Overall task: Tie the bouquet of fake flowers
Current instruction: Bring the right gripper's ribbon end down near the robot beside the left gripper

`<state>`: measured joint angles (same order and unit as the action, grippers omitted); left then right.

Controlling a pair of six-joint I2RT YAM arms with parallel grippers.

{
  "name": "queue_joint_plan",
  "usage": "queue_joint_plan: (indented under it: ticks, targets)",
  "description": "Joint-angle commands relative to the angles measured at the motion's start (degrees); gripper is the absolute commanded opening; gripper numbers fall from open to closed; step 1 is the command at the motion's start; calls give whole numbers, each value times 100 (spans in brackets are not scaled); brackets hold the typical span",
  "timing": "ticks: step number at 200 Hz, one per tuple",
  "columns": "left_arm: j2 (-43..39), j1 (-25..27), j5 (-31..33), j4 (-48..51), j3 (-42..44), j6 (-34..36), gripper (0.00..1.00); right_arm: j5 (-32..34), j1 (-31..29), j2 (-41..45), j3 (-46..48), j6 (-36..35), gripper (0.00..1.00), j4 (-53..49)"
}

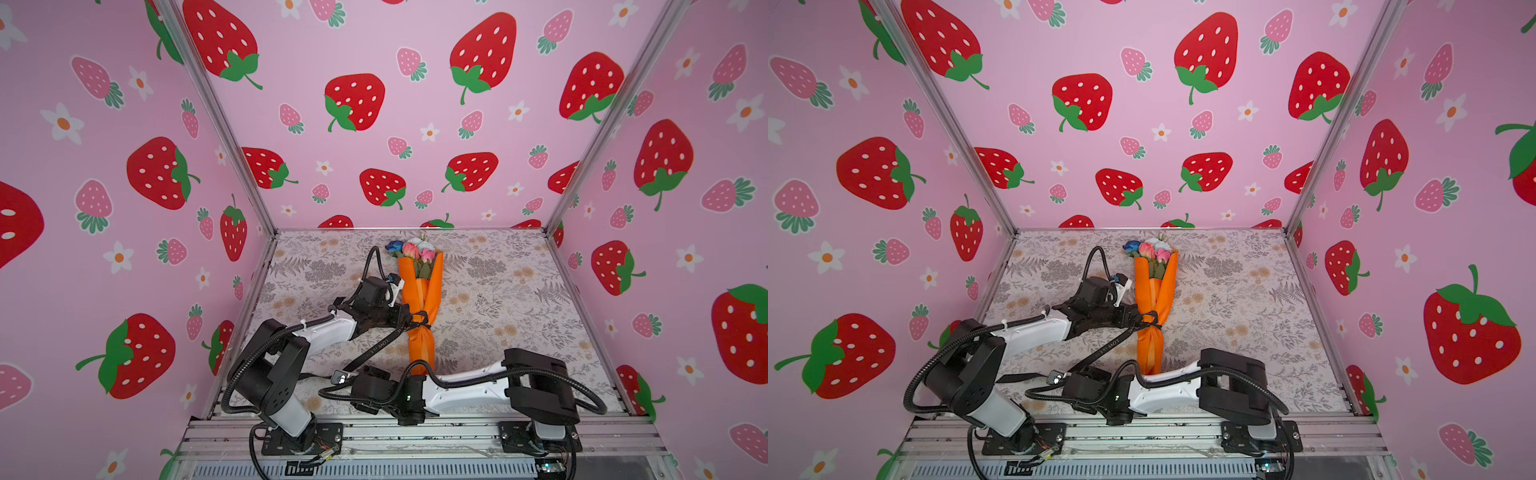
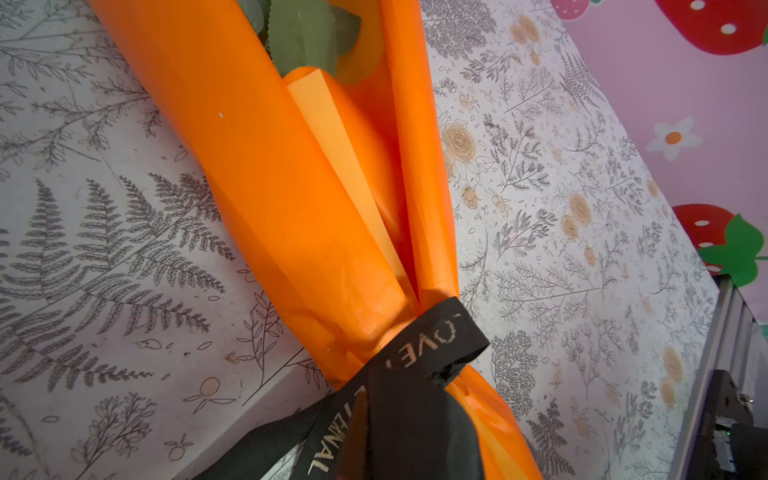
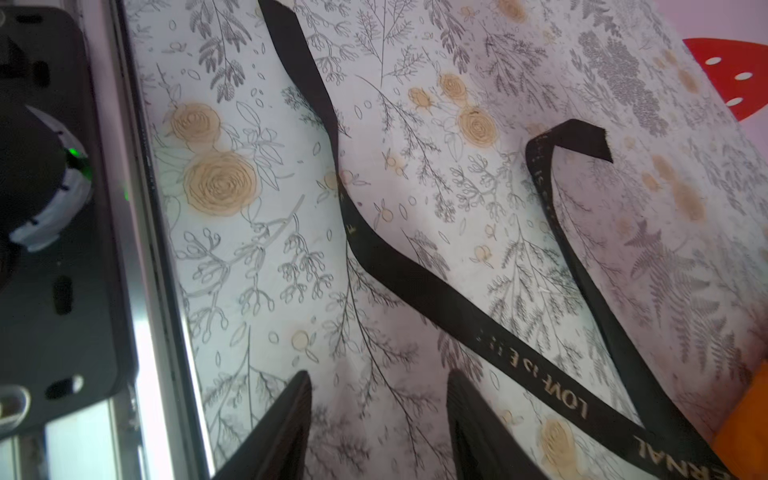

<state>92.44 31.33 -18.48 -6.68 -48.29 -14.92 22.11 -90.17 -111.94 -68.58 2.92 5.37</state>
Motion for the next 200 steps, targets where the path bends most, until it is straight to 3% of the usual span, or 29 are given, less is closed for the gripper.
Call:
queue_joint_plan:
  ticks: [1,64,104,121,137,170,200]
  targets:
    - [139,-50,-171,64,-261,-105,0,-53,47,-425,-419,-551,60,264]
    - [182,-88,-269,30,-296,-117,0,-387,359,-1423,-1457,-906,65,199]
    - [177,-94,-278,42,-281,-104,0,-1006,524,-1926,-2008,-1025,61,-106]
    - [170,-92,-269,44,-280,-105,0,-1320,551,-2037,-2118,-1026,52,-273]
    - [147,-94,-247,66,-266,-101,0,-1396,553,-2039,-2109,-957,32,-324]
    - [47,-109,-208,8,-170,-31,0,-1237,554,-1591,-1722,-696,0,-287]
    - [-12,-163,-226,-128,-105,-28,0,-787,554,-723,-932,-308,0,-38]
